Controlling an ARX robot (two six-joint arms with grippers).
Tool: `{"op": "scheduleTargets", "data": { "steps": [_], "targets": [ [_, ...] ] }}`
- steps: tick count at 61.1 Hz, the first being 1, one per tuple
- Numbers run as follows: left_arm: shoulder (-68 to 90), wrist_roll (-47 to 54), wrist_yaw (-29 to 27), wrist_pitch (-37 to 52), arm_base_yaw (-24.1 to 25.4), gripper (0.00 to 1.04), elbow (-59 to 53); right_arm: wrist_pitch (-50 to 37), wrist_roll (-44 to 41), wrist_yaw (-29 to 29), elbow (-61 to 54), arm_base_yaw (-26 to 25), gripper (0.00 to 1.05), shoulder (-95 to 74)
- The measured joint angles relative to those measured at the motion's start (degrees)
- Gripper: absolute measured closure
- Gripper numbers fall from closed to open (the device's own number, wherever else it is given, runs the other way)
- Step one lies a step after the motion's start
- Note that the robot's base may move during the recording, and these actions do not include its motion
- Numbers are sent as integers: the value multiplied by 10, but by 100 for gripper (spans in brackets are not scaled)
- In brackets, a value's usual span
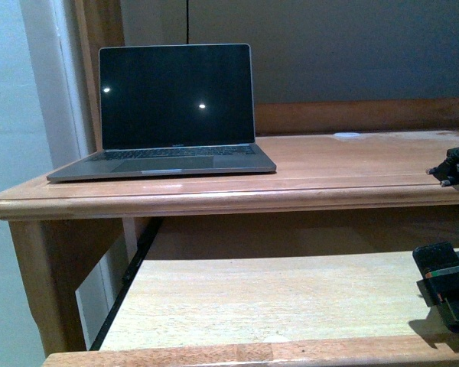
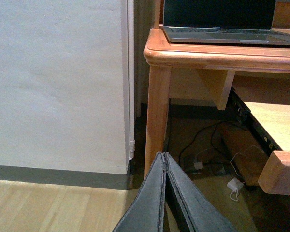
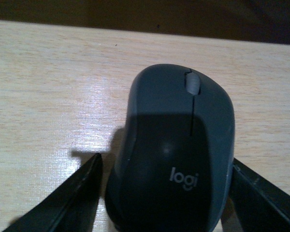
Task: Place mouse
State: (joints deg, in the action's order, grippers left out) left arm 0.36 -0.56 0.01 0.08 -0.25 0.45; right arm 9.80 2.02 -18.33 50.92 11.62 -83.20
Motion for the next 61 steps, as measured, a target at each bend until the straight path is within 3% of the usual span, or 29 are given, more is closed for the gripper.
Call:
{"op": "scheduleTargets", "data": {
  "steps": [3,7,27,41,61],
  "targets": [
    [0,0,0,0,0,101,0,-1,2,3,0,-2,42,0],
    [0,0,0,0,0,91,0,-4,4,3,0,-6,47,0],
    [0,0,0,0,0,42,0,-12,1,14,6,-17,48,85],
    [0,1,0,0,0,6,0,24,30,-7,145,11,48,51],
    [0,1,0,0,0,8,0,57,51,-127,413,71,48,-213]
  ]
}}
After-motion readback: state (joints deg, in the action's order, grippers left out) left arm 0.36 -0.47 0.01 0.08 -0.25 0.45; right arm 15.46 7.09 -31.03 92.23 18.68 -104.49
